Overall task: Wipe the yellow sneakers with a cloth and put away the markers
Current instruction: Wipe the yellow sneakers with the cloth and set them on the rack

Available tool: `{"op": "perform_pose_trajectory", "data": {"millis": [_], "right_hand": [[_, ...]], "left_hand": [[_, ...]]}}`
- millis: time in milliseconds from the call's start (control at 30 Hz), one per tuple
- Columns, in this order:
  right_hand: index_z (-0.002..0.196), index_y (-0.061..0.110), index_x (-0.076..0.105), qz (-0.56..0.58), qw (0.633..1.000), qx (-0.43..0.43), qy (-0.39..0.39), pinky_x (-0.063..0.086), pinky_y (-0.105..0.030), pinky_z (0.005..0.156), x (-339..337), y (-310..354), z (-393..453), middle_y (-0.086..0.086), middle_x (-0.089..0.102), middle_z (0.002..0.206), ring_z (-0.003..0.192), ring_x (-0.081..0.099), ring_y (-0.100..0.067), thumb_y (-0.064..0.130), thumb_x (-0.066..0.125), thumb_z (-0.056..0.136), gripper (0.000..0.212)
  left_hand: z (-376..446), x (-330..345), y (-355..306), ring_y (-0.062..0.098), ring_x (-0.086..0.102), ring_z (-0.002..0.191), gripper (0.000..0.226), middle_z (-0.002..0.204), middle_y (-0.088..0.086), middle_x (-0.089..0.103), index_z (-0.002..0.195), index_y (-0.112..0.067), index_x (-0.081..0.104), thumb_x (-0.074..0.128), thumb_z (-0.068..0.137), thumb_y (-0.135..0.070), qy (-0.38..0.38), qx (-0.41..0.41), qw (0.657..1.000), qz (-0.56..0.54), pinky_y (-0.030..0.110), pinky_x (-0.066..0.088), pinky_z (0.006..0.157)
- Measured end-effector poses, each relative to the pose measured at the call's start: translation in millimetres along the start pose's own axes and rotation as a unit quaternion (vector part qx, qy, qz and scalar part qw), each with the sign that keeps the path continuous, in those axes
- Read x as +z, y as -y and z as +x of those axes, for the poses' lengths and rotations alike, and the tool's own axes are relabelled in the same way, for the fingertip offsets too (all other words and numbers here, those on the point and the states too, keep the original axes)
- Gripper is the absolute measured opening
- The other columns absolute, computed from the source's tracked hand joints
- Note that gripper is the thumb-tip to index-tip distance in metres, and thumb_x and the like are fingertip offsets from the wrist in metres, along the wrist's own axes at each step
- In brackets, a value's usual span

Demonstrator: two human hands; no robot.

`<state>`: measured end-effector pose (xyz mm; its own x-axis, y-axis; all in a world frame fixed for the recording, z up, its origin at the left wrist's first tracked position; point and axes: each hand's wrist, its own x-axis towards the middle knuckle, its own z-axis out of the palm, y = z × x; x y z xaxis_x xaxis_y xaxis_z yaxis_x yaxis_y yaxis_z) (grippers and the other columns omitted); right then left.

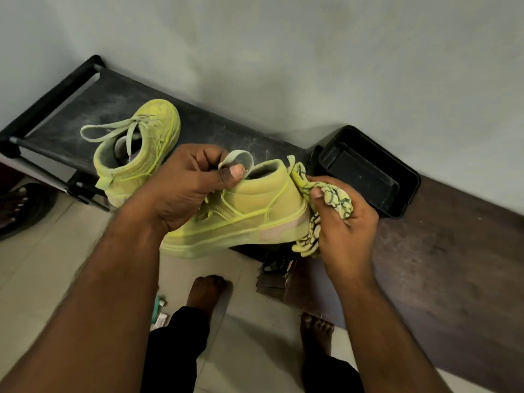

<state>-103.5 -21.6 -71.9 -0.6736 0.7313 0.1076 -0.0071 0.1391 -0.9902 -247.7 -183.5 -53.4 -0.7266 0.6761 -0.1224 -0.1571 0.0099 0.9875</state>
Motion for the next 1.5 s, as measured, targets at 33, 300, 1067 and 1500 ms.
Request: {"op": "perform_pose_trajectory", "data": {"millis": [33,300,1067,1500], "right_hand": [[0.1,0.01,0.071,0.016,1.0,-0.016,-0.008,0.054,-0.029,0.081,0,3,-1,0.0,0.074,0.095,0.094,0.068,-0.016,0.008,0.065,0.085,0.016],[0.107,0.001,0.068,0.032,0.998,-0.048,-0.038,0.053,-0.032,0.085,-8,0,-2,-0.013,0.07,0.104,0.101,0.067,-0.024,0.009,0.064,0.084,0.024],[0.13,0.015,0.057,-0.202,0.96,-0.151,0.121,0.046,-0.036,0.102,11,-8,-27,0.007,0.052,0.133,0.127,0.05,-0.012,0.006,0.048,0.072,0.059],[0.136,0.021,0.052,-0.184,0.981,-0.029,0.061,0.044,-0.039,0.105,7,-21,-8,0.006,0.05,0.14,0.131,0.044,-0.007,-0.009,0.053,0.076,0.067]], "left_hand": [[1,2,0,0.024,0.052,0.074,0.047,0.078,0.015,0.059,0.087,0.009,0.064,0.072,0.071,-0.034,-0.011,0.017,1.0,0.0,0.032,0.044,0.069],[12,30,8,-0.008,0.051,0.091,0.042,0.091,0.003,0.067,0.089,-0.006,0.068,0.053,0.083,-0.045,-0.098,0.174,0.922,0.333,0.048,0.001,0.119],[13,36,6,0.0,0.033,0.138,0.012,0.121,-0.013,0.066,0.093,-0.041,0.071,0.068,0.084,-0.034,-0.085,0.039,0.905,0.416,0.05,-0.024,0.112],[4,31,-11,0.005,0.036,0.138,0.027,0.137,-0.01,0.054,0.084,-0.051,0.064,0.072,0.081,-0.025,-0.092,0.031,0.93,0.354,0.052,-0.017,0.115]]}}
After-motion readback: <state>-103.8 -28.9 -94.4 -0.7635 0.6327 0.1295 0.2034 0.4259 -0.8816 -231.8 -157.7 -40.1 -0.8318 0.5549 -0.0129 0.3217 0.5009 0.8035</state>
